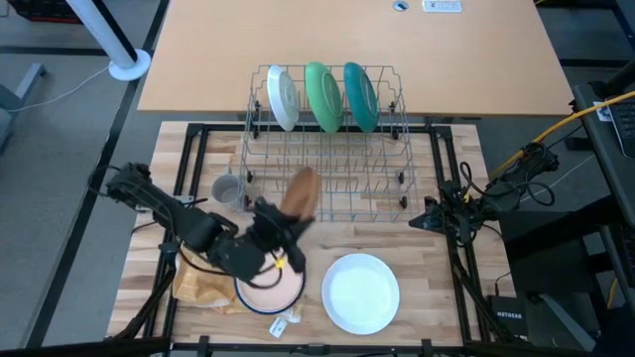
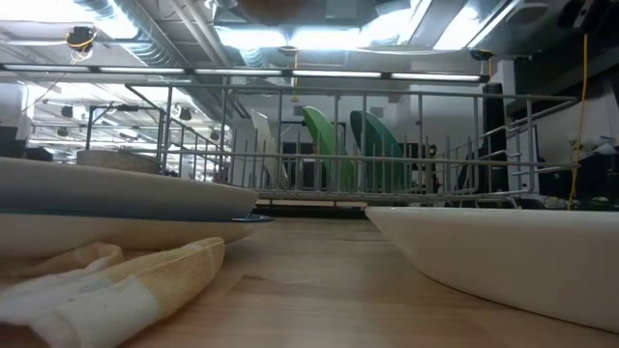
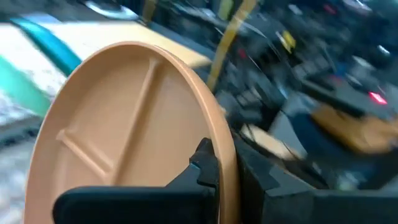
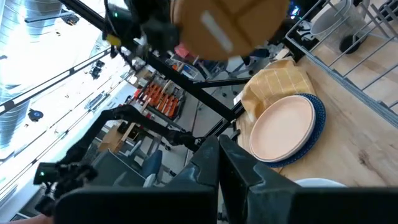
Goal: Sort dishes
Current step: Put the brown plate in the dish rack
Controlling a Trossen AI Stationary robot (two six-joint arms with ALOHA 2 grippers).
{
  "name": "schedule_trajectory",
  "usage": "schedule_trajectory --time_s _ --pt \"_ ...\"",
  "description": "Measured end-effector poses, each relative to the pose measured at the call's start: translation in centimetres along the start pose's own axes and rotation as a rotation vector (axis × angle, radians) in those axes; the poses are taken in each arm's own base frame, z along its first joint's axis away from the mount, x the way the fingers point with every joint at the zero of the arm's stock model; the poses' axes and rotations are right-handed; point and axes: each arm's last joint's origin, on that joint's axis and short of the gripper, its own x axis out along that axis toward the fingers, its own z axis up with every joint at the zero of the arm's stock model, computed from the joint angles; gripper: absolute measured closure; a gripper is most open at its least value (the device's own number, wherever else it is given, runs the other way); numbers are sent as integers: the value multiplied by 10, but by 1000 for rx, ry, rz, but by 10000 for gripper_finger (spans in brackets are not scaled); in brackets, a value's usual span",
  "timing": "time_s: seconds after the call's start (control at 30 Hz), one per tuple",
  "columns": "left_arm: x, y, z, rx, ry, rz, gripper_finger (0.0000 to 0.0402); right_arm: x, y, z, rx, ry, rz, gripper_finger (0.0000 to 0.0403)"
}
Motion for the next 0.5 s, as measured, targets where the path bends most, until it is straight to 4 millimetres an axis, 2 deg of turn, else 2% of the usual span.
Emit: schedule_trajectory --time_s 0.17,0.27,0.4,0.5 --pt "1 23 30 -59 -145 174 384 0 0 0 -28 -7 -5 395" --pt "9 37 42 -110 -175 228 386 0 0 0 -31 -7 -5 395" --pt "23 62 50 -214 -186 314 386 0 0 0 -51 -8 -6 395" --pt "33 86 51 -306 -125 369 386 0 0 0 -52 -17 -13 395"
